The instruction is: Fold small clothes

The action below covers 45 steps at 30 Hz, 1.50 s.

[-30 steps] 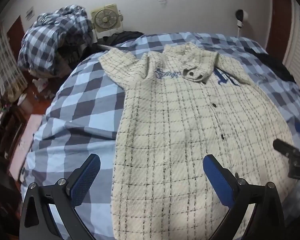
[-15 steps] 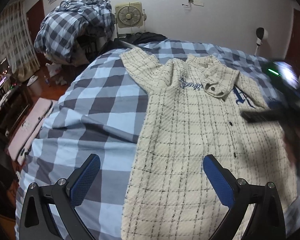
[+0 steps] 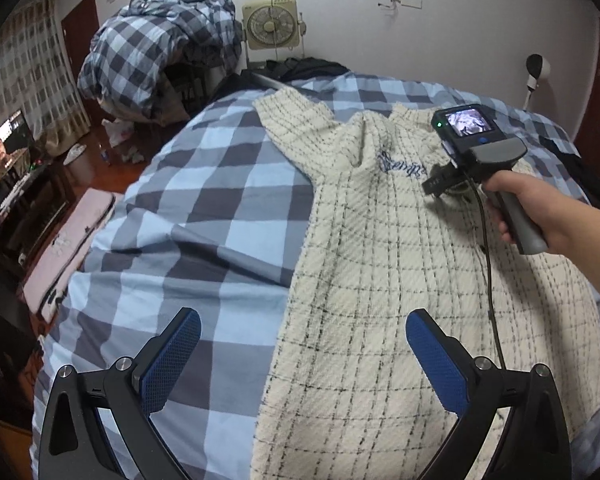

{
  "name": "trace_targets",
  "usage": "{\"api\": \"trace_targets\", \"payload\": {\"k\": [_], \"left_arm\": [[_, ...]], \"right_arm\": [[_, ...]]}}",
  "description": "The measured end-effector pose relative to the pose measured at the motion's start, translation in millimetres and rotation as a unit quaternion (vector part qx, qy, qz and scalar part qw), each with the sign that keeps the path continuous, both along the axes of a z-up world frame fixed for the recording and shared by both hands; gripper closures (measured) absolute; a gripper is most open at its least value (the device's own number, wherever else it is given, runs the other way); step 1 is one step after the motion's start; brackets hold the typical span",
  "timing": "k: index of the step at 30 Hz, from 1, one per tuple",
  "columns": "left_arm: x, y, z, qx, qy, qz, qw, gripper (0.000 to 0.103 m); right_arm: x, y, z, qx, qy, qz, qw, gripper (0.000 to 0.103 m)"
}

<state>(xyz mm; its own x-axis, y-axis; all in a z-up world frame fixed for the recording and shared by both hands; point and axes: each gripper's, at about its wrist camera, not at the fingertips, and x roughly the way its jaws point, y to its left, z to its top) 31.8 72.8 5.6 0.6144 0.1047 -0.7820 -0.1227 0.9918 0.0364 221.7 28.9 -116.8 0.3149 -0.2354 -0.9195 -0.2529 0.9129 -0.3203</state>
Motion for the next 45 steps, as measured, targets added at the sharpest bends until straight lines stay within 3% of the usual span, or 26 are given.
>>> {"api": "trace_targets", "payload": {"k": [1,2,4,6,10,15,17,19,21,24,26,27,28,29,31,32,33,34,37,38,41,43,45], "left_arm": [[-1,-1,-1,0.0,0.003,-0.001,1.0,0.0],[0,-1,-3,-0.001,0.009,-0.002,1.0,0.0],[1,-3,-4,-0.003,0.015,-0.002,0.9999,0.0],[-1,-4,-3,-0.005,0.014,-0.002,0.9999,0.0],[-3,-4,2,-0.013,0.01,-0.001,0.9999,0.0],[-7,-1,10,-0.016,-0.001,-0.002,0.9999,0.0],[-9,3,12,-0.024,-0.004,0.001,0.9997,0.0],[-10,6,12,-0.029,-0.004,0.006,0.9995,0.0],[-9,9,10,-0.029,-0.001,0.012,0.9995,0.0],[-8,11,7,-0.029,0.005,0.014,0.9995,0.0],[-8,11,6,-0.028,0.005,0.015,0.9995,0.0],[-8,11,6,-0.024,0.004,0.015,0.9996,0.0],[-9,11,6,-0.023,0.005,0.015,0.9996,0.0],[-9,10,5,-0.02,0.006,0.014,0.9997,0.0],[-9,10,4,-0.02,0.008,0.013,0.9997,0.0],[-9,10,4,-0.022,0.009,0.011,0.9996,0.0],[-9,10,4,-0.025,0.009,0.011,0.9996,0.0],[-9,10,5,-0.028,0.008,0.01,0.9995,0.0],[-9,6,5,-0.027,0.006,0.003,0.9996,0.0],[-10,5,5,-0.026,0.005,0.001,0.9997,0.0],[-9,0,3,-0.021,0.008,-0.007,0.9997,0.0],[-8,-3,2,-0.017,0.01,-0.011,0.9997,0.0],[-7,-6,-1,-0.011,0.013,-0.013,0.9998,0.0]], "right_arm": [[0,-3,-2,0.021,0.007,-0.006,1.0,0.031],[-1,-8,-2,0.051,0.016,-0.017,0.998,0.037],[-6,-23,8,0.075,0.003,-0.042,0.996,0.072],[-12,-39,27,0.122,0.006,-0.041,0.992,0.084],[-28,-95,100,0.196,-0.034,-0.084,0.976,0.086],[-61,-163,201,0.242,-0.105,-0.128,0.956,0.086],[-70,-182,235,0.278,-0.123,-0.151,0.941,0.086],[-83,-198,270,0.344,-0.143,-0.169,0.912,0.086],[-89,-184,288,0.38,-0.153,-0.158,0.898,0.086],[-91,-112,296,0.389,-0.135,-0.099,0.906,0.085],[-88,-61,278,0.411,-0.1,-0.056,0.904,0.076],[-89,-39,262,0.431,-0.069,-0.032,0.899,0.058],[-92,-22,247,0.449,-0.03,-0.013,0.893,0.029],[-92,-13,233,0.464,0.005,-0.006,0.886,0.018],[-98,-6,200,0.474,0.059,-0.022,0.878,0.013],[-100,-11,190,0.458,0.058,-0.028,0.886,0.013],[-105,-21,179,0.415,0.041,-0.034,0.908,0.013],[-105,-29,176,0.383,0.027,-0.036,0.922,0.013],[-111,-71,153,0.227,-0.038,-0.047,0.972,0.013],[-112,-89,141,0.167,-0.051,-0.051,0.983,0.013],[-102,-139,109,0.021,-0.06,-0.062,0.996,0.013],[-93,-163,85,-0.046,-0.045,-0.069,0.996,0.013],[-85,-179,62,-0.076,-0.018,-0.075,0.994,0.013]]}}
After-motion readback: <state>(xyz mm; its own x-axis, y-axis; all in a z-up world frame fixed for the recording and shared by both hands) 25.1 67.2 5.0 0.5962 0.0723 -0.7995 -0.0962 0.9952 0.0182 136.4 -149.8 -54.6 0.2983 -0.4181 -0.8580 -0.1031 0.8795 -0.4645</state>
